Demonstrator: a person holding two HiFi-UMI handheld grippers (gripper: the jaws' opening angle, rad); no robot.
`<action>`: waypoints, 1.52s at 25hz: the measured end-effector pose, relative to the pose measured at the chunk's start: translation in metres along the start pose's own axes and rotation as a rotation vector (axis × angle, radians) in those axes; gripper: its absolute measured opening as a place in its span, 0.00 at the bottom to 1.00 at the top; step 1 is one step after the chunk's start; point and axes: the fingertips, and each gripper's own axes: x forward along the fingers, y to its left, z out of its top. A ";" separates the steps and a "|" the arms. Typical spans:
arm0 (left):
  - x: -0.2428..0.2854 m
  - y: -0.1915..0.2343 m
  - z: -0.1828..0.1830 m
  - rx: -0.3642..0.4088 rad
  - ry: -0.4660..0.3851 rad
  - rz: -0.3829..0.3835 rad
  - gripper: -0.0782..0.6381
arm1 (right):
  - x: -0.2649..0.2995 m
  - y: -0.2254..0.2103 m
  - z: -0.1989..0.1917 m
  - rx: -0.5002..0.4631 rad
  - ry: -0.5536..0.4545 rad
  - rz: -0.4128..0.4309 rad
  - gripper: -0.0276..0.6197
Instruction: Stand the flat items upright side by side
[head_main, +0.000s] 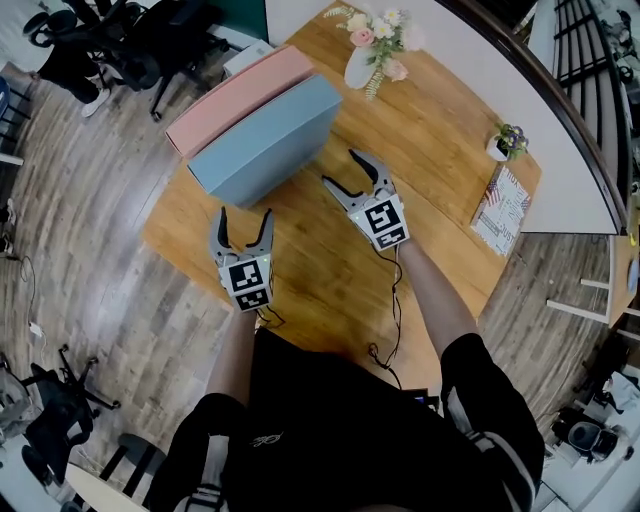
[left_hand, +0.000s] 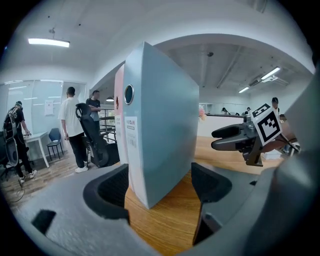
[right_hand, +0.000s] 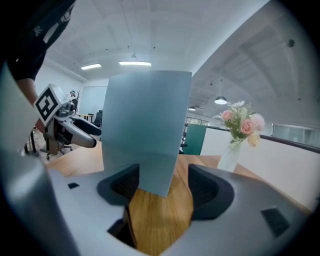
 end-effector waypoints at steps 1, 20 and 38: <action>-0.001 -0.004 -0.002 -0.007 0.004 -0.009 0.67 | -0.005 0.001 -0.004 0.004 0.011 -0.007 0.51; -0.015 -0.143 -0.027 0.009 0.132 -0.402 0.33 | -0.156 0.018 -0.092 0.199 0.232 -0.322 0.05; -0.056 -0.343 -0.046 0.199 0.188 -0.792 0.12 | -0.352 0.052 -0.169 0.458 0.356 -0.656 0.05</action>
